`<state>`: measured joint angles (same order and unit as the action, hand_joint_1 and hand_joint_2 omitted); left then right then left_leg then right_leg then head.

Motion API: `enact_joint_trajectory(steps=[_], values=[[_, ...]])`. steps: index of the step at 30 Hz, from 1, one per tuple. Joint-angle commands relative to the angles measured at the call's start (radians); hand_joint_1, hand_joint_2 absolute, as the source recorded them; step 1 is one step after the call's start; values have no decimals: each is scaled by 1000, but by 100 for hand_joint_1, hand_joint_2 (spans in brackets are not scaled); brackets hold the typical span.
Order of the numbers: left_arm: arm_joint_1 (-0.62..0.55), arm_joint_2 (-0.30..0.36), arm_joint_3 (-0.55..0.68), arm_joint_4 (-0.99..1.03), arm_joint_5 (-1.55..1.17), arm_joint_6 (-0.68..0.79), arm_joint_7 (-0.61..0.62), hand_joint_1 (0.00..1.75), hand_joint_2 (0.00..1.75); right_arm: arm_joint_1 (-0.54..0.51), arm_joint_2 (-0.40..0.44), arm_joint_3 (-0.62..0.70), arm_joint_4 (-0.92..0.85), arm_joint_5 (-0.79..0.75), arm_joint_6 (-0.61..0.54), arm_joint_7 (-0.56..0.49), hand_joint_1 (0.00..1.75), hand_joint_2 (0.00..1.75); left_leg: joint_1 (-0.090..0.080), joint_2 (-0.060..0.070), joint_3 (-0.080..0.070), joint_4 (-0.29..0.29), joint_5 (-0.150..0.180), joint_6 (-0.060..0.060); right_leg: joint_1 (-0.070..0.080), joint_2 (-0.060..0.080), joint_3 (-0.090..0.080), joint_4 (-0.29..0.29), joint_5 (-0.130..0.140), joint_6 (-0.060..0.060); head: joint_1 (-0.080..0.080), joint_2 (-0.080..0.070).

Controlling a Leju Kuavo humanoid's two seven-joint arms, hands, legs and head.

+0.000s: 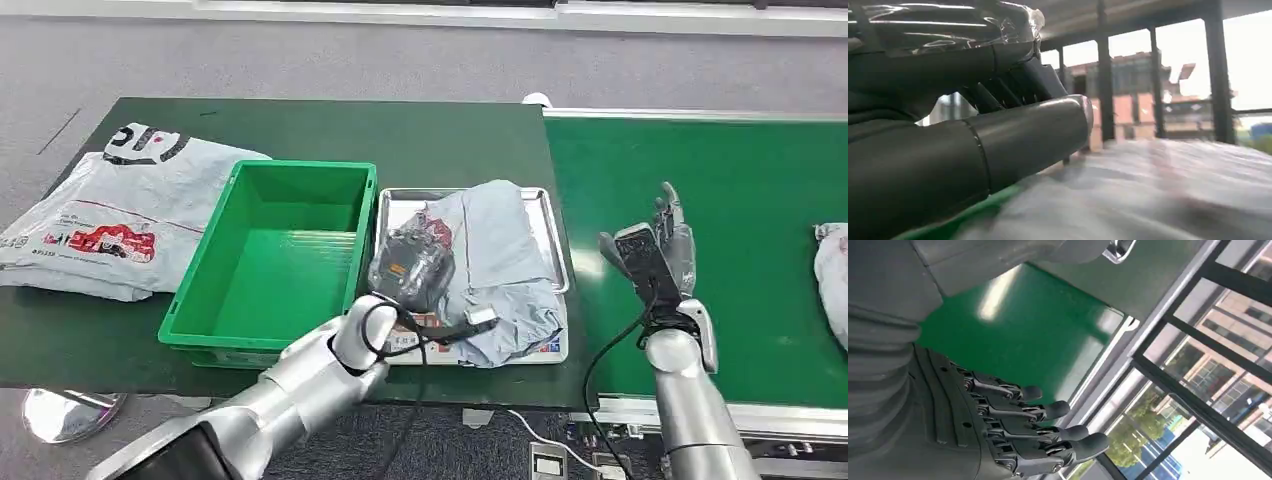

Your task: Moved the parcel from conveyor to table for the left to box.

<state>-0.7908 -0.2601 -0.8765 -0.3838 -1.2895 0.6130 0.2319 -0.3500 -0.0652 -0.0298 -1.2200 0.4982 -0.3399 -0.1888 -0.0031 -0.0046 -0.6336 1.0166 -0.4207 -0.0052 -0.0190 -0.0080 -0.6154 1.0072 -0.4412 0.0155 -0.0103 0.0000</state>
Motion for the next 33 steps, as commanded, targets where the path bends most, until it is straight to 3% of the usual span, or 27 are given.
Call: enact_joint_trajectory(steps=[1, 6, 11, 13, 14, 15, 18, 21, 23, 32, 33], values=[[-34, 81, 297, -20, -116, 32, 53, 175, 0, -64, 38, -9, 76, 13, 11, 9, 0, 175, 2, 4, 4, -1, -1, -1, 2, 4, 3, -2, 0, -2, 0, 0], [-73, 118, 414, -100, -204, 64, 55, 175, 0, -117, 43, -2, 120, 21, 8, 10, 0, 175, 2, 6, 3, 1, -2, 0, 2, 5, 3, -1, 0, -1, 0, 0], [-102, 120, 444, -134, -241, 48, 70, 175, 0, -138, 46, 1, 138, 21, 5, 4, 0, 175, 2, 3, 2, 1, -1, -1, 2, 4, 2, 0, 0, -2, 0, 0], [-92, 100, 501, -164, -221, 5, 8, 175, 0, -146, 46, 1, 150, 21, 3, -1, 0, 175, 1, 2, 1, 0, -1, 0, 1, 1, 2, -1, 0, -1, 0, 0], [-73, 60, 604, -190, -17, -62, -174, 16, 0, -146, 40, 2, 151, 20, 4, -3, 0, 175, 2, 3, 4, 0, -1, -1, 2, 3, 4, -2, 0, -2, 0, 0], [-61, 39, 659, -215, 125, -158, -301, 0, 0, -153, 30, -1, 156, 16, 9, -3, 0, 175, 1, 1, 1, 0, 0, -1, 1, 1, 2, -1, 0, -1, 0, 0], [9, -6, 732, -296, 468, -402, -522, 0, 0, -161, 5, -11, 168, 1, 26, -5, 0, 175, 1, -1, 1, 1, 0, 0, 1, -1, 3, -1, 0, -1, 0, 0], [59, -5, 710, -343, 665, -475, -586, 0, 0, -139, -12, -14, 162, -12, 22, -12, 0, 175, 1, 0, 5, -2, 0, 0, 1, -1, 6, -4, 0, -1, 0, 0], [81, -8, 703, -370, 832, -574, -617, 0, 0, -120, -33, -6, 154, -27, 20, -15, 0, 175, 0, -1, 4, -1, 0, 0, 0, -1, 5, -3, 0, -1, 0, 0], [83, 10, 658, -383, 878, -570, -603, 0, 0, -117, -42, 0, 156, -45, 19, -22, 0, 175, 1, 0, 3, -1, -1, 0, 1, 0, 4, -2, 0, -1, 0, 0], [83, 13, 651, -380, 935, -627, -605, 0, 0, -113, -49, 7, 156, -51, 18, -18, 0, 175, 0, 0, 3, 0, -1, 0, 0, 0, 3, -2, 0, -1, 0, 0]])
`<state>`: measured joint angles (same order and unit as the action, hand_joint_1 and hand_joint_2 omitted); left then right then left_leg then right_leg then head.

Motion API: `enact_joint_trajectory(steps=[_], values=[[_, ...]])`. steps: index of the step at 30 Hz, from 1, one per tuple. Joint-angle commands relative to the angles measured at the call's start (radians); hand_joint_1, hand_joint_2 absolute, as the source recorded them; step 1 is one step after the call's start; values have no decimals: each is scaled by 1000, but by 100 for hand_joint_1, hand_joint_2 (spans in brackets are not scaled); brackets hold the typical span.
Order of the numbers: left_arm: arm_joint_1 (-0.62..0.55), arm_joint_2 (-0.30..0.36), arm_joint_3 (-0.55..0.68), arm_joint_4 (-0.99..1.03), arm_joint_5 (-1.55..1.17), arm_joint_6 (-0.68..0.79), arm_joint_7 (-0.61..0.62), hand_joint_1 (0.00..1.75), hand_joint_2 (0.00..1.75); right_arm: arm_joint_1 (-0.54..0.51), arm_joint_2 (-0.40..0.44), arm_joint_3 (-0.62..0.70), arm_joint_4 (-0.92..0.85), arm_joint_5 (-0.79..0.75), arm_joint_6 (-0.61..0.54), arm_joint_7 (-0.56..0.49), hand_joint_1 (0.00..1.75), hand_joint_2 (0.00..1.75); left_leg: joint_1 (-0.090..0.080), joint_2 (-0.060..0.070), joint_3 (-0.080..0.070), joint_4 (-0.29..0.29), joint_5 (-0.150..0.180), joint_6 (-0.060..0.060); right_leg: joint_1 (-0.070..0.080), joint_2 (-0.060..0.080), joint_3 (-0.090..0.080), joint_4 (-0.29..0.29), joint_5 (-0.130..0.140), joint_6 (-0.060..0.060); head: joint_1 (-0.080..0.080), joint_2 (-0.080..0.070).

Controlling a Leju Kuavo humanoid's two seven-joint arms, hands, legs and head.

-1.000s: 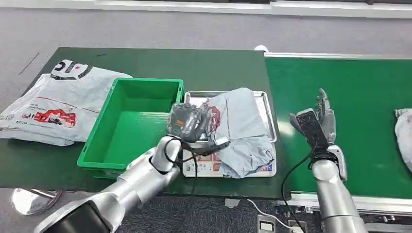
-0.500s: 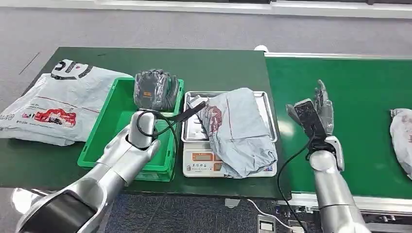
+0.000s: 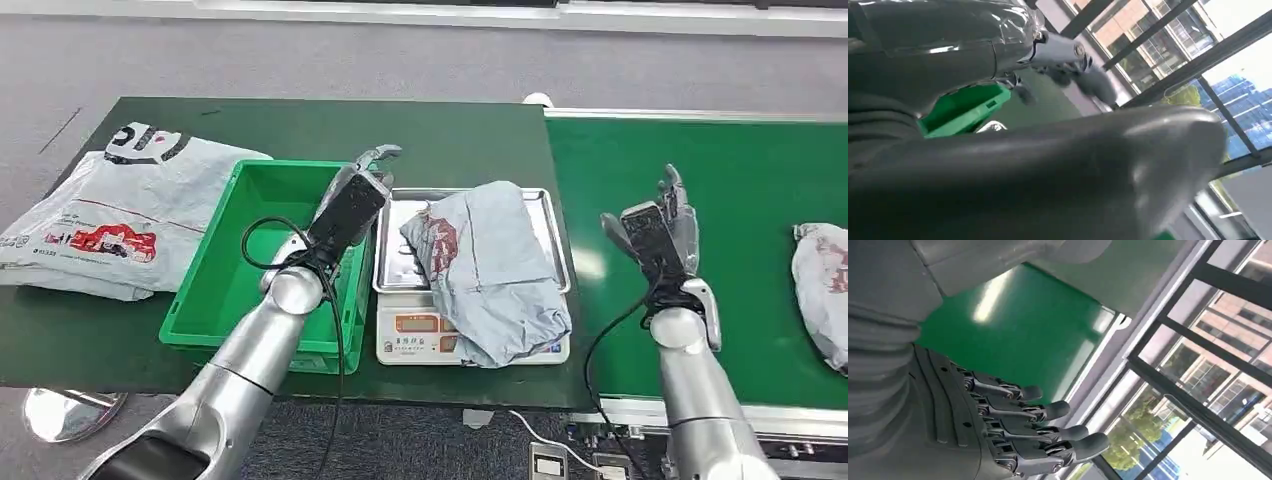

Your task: Moved the parcel from conveyor to table for the left to box.

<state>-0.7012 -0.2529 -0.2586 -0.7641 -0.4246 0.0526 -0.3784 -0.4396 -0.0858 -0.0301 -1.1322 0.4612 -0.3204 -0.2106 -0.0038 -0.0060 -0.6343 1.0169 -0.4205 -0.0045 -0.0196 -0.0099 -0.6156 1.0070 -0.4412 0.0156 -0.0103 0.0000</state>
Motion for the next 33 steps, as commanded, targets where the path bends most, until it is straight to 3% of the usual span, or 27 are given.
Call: enact_joint_trajectory(steps=[1, 5, 12, 18, 25, 33], values=[[-6, 11, 14, 0, 92, -87, 3, 0, 0, -22, -33, 12, 73, -21, -5, 4, 0, 175, 2, 2, 6, -1, -1, -1, 2, 2, 6, -3, 0, -2, 0, 0], [-3, 5, -78, 34, 184, -201, 4, 0, 0, -29, -37, 13, 115, -49, -37, -10, 0, 175, 1, 1, 5, -2, -1, -1, 1, 1, 6, -3, 0, -1, 0, 0], [-20, -42, -302, 209, 41, -11, 0, 0, 0, -4, -33, 6, 84, -58, -44, -4, 0, 175, 0, -2, 3, -1, -1, 0, 0, -2, 4, -2, -1, -1, 0, 0], [-19, -44, -307, 217, 37, 1, -3, 0, 0, -8, -30, 8, 84, -56, -46, -2, 0, 175, 1, 1, 5, -1, -2, 0, 1, 1, 5, -3, -1, -1, 0, 0], [-22, -77, -417, 291, -91, 99, 37, 0, 0, -26, -25, 4, 92, -47, -49, 9, 0, 175, 1, 1, 5, -1, -2, 0, 1, 2, 5, -3, 0, -1, 0, 0], [-18, -96, -505, 327, -159, 185, 77, 0, 0, 78, -47, -11, -5, -68, -23, 4, 0, 175, 1, -2, 4, -1, -2, 0, 0, -1, 5, -2, -1, -1, 0, 0]])
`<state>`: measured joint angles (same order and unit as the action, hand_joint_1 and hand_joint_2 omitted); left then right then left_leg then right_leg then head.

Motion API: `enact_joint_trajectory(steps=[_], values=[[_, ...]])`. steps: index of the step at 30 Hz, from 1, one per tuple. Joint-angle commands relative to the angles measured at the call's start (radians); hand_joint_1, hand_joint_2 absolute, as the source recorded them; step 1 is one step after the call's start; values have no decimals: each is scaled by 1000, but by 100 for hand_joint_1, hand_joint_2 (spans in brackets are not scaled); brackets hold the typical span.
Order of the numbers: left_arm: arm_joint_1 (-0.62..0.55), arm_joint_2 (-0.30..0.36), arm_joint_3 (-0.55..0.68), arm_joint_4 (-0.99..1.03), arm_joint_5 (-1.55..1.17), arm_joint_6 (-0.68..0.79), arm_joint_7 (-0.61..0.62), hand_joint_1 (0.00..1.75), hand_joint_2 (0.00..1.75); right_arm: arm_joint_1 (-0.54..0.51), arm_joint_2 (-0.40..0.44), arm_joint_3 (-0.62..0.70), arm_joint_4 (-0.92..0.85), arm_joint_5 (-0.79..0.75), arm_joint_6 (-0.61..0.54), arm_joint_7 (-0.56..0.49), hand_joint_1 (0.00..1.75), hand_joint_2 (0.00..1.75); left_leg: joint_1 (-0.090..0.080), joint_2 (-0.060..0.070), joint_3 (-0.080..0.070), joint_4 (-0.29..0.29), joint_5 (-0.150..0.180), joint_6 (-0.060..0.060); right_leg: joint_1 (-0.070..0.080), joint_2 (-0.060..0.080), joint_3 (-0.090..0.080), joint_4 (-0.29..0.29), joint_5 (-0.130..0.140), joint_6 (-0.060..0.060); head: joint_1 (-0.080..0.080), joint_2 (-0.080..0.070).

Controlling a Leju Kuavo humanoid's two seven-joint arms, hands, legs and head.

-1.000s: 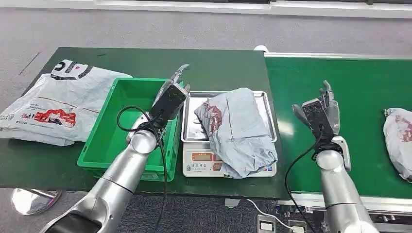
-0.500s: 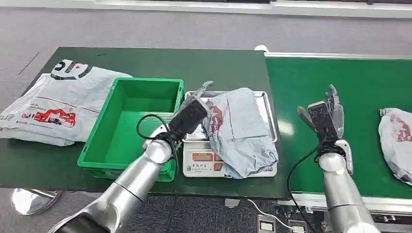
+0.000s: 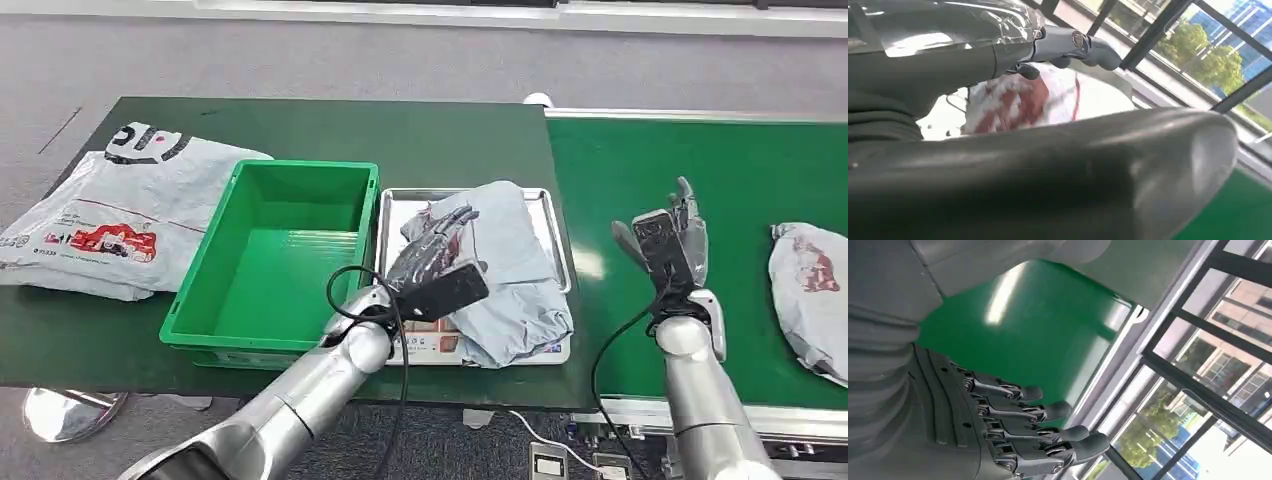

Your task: Moved the parcel from conveyor to table for the left to box.

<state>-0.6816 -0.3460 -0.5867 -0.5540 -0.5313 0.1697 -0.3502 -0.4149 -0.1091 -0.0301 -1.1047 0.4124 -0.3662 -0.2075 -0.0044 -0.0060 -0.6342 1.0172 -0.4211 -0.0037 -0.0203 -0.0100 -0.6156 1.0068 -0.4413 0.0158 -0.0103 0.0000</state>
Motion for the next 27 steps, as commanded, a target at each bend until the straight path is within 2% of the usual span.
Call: enact_joint_trajectory(steps=[1, 6, 8, 11, 18, 20, 21, 22, 26, 27], values=[[-38, -3, -198, 122, -65, 79, 55, 0, 0, 51, -23, -10, -33, -21, 27, 1, 0, 175, 1, -1, 6, -2, -2, -1, 1, -1, 7, -3, -1, -1, 0, 0], [-47, -3, -323, 176, -232, 179, 149, 0, 0, 49, -31, -5, -34, -29, 35, 3, 0, 175, 2, 1, 7, -2, -2, -1, 2, 2, 8, -3, -1, -2, 0, 0], [-49, 0, -356, 192, -295, 187, 183, 0, 0, 48, -33, -3, -29, -31, 40, -1, 0, 175, 1, 0, 3, -1, -1, 0, 1, 0, 4, -2, -1, -1, 0, 0], [-44, 6, -389, 201, -386, 208, 214, 0, 0, 31, -16, -3, -11, -22, 37, -9, 0, 175, 1, 2, 4, -1, -2, 0, 1, 2, 4, -2, -1, -1, 0, 0], [-41, 5, -390, 201, -388, 210, 215, 0, 0, 30, -14, -1, -11, -21, 35, -9, 0, 175, 0, 2, 2, -1, -1, 0, 1, 2, 2, -1, 0, -1, 0, 0], [-42, 5, -412, 200, -445, 198, 238, 0, 0, 22, -11, -1, -4, -15, 38, -10, 0, 175, 2, 4, 7, -2, -2, -1, 2, 4, 7, -3, -1, -2, 0, 0], [-43, 4, -427, 206, -490, 189, 261, 0, 0, 15, -9, -2, 2, -12, 39, -11, 0, 175, 2, 4, 8, -3, -3, -1, 2, 4, 8, -4, 0, -2, 0, 0], [-45, 4, -447, 212, -545, 189, 296, 0, 0, 11, -5, -7, 4, -10, 40, -13, 0, 175, 0, 3, 3, -1, -1, 0, 0, 2, 2, -1, 0, -1, 0, 0], [-53, 8, -490, 234, -708, 128, 415, 0, 0, -4, 14, -19, 14, 6, 48, -22, 0, 175, 1, 5, 7, -2, -2, -1, 2, 5, 6, -3, 0, -2, 0, 0], [-54, 13, -484, 233, -723, 122, 438, 0, 0, -15, 20, -14, 23, 12, 52, -25, 0, 175, 0, 3, 3, -1, -1, -1, 1, 3, 3, -1, 0, -1, 0, 0]])
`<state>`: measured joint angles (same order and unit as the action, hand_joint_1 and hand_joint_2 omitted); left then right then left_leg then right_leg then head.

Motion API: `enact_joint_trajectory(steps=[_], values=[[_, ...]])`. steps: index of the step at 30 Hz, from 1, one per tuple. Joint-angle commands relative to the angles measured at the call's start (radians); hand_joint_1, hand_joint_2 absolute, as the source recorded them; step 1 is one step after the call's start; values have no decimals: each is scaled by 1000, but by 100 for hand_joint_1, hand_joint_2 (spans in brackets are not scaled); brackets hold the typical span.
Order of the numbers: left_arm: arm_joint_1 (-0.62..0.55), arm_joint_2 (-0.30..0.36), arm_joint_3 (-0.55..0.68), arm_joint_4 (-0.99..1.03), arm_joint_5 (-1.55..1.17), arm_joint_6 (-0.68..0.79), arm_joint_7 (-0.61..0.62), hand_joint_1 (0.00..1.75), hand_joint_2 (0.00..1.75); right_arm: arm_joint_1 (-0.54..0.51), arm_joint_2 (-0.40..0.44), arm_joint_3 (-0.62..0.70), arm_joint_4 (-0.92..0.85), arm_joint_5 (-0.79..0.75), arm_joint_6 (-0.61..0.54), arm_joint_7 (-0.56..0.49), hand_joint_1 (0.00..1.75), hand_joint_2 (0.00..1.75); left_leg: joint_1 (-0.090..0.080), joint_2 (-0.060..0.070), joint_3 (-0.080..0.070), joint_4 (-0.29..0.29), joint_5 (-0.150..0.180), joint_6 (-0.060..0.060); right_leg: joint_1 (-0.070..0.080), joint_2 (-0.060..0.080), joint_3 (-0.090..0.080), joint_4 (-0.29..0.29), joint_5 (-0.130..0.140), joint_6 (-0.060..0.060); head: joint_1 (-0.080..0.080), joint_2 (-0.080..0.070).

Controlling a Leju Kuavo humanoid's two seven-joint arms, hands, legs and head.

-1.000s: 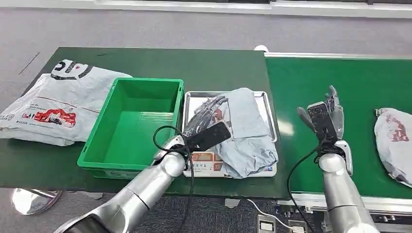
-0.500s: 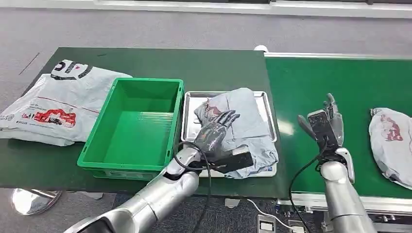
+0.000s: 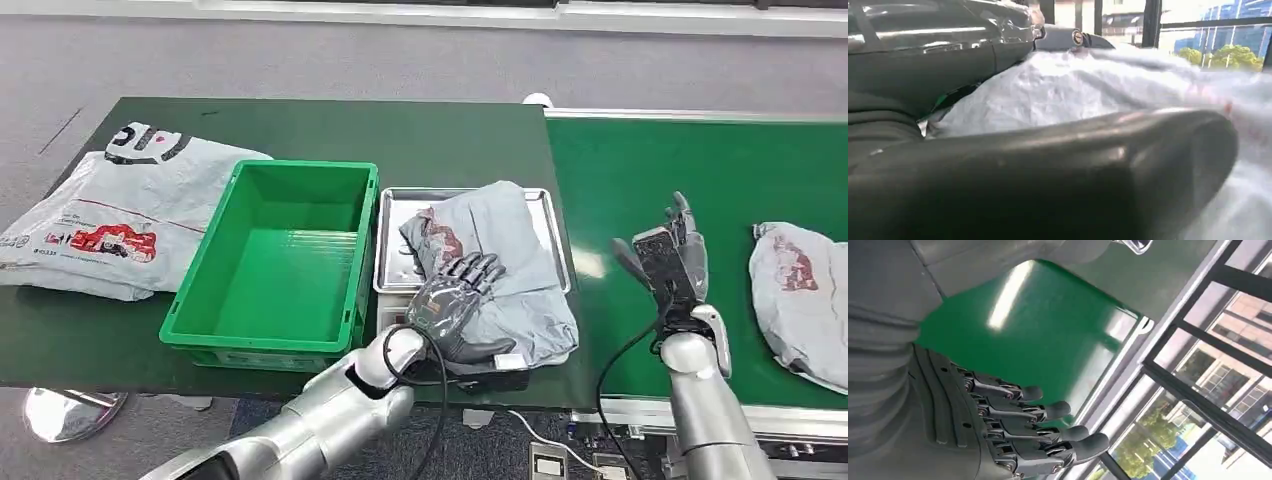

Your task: Moved the parcel from conveyor to table for the left to box.

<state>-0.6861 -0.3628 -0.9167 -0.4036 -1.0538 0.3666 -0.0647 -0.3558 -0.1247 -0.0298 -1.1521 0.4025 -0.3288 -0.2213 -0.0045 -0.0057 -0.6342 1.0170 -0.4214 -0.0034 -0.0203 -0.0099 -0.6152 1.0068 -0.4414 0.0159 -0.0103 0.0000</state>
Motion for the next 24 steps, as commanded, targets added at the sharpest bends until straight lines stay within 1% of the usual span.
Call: enact_joint_trajectory(steps=[1, 2, 3, 4, 5, 6, 8, 9, 11, 12, 13, 14, 15, 16, 21, 23, 24], values=[[-53, 36, -149, 83, -209, -69, 164, 0, 0, -83, 42, -11, 76, 26, 15, -11, 0, 175, 1, 5, 5, -1, -2, -1, 1, 5, 4, -2, 0, -2, 0, 0], [-60, 44, -130, 84, -224, -48, 189, 58, 0, -100, 50, -5, 86, 32, 19, -13, 0, 175, 2, 6, 6, -1, -2, -1, 2, 6, 5, -3, 0, -2, 0, 0], [-69, 49, -119, 86, -236, -36, 205, 175, 0, -109, 55, -1, 91, 36, 20, -13, 0, 175, 1, 6, 4, -1, -1, -1, 1, 6, 3, -1, 1, -1, 0, 0], [-77, 53, -108, 88, -255, -28, 225, 175, 0, -117, 59, 2, 94, 37, 23, -12, 0, 175, 1, 7, 5, -1, -2, -1, 1, 7, 4, -2, 1, -2, 0, 0], [-81, 55, -85, 88, -271, -31, 215, 175, 0, -122, 62, 4, 96, 39, 22, -11, 0, 175, 2, 8, 6, -2, -2, -2, 2, 9, 5, -3, 1, -2, 0, 0], [-83, 56, -78, 88, -276, -33, 212, 175, 0, -123, 63, 4, 97, 40, 21, -10, 0, 175, 1, 7, 3, 0, -1, -1, 1, 7, 2, -1, 1, -2, 0, 0], [-84, 55, -63, 87, -289, -24, 226, 175, 0, -123, 63, 4, 97, 38, 24, -12, 0, 175, 1, 5, 4, -1, -1, -1, 1, 6, 2, -1, 1, -2, 0, 0], [-91, 59, -37, 85, -299, -14, 239, 175, 0, -130, 67, 3, 100, 38, 26, -14, 0, 175, 3, 8, 9, -4, -2, -2, 3, 9, 8, -5, 2, -3, 0, 0], [-102, 62, 10, 85, -321, 11, 244, 175, 0, -141, 74, 3, 106, 40, 25, -17, 0, 175, 2, 6, 5, -1, -1, -2, 2, 6, 4, -2, 1, -2, 0, 0], [-105, 63, 41, 85, -322, 25, 235, 175, 0, -144, 77, 3, 107, 40, 25, -18, 0, 175, 2, 7, 6, -1, -1, -2, 2, 7, 4, -2, 1, -2, 0, 0], [-109, 62, 77, 84, -316, 35, 220, 175, 0, -146, 78, 3, 106, 39, 25, -18, 0, 175, 1, 5, 3, 0, 0, -2, 1, 6, 2, -1, 1, -1, 0, 0], [-113, 62, 115, 81, -314, 54, 205, 175, 0, -148, 79, 1, 104, 38, 26, -18, 0, 175, 1, 7, 5, -1, -1, -2, 2, 7, 4, -1, 1, -2, 0, 0], [-118, 62, 132, 81, -313, 63, 199, 175, 0, -150, 78, 1, 104, 38, 23, -18, 0, 175, 2, 8, 5, -1, -1, -2, 2, 8, 4, -2, 1, -2, 0, 0], [-122, 60, 152, 78, -314, 74, 191, 175, 0, -152, 76, 1, 106, 37, 24, -18, 0, 175, 1, 6, 4, -1, 0, -2, 1, 6, 3, -1, 1, -2, 0, 0], [-126, 57, 173, 69, -320, 98, 182, 175, 0, -156, 76, -2, 111, 36, 24, -22, 0, 175, 1, 5, 5, -1, 0, -2, 2, 5, 4, -1, 1, -2, 0, 0], [-139, 51, 204, 63, -316, 114, 167, 175, 0, -159, 76, -5, 108, 35, 25, -25, 0, 175, 2, 5, 5, -1, -1, -2, 2, 5, 5, -2, 1, -2, 0, 0], [-155, 49, 218, 55, -318, 119, 163, 175, 0, -159, 74, -7, 103, 33, 27, -25, 0, 175, 1, 3, 3, 0, 0, -2, 1, 4, 2, 0, 1, -1, 0, 0]])
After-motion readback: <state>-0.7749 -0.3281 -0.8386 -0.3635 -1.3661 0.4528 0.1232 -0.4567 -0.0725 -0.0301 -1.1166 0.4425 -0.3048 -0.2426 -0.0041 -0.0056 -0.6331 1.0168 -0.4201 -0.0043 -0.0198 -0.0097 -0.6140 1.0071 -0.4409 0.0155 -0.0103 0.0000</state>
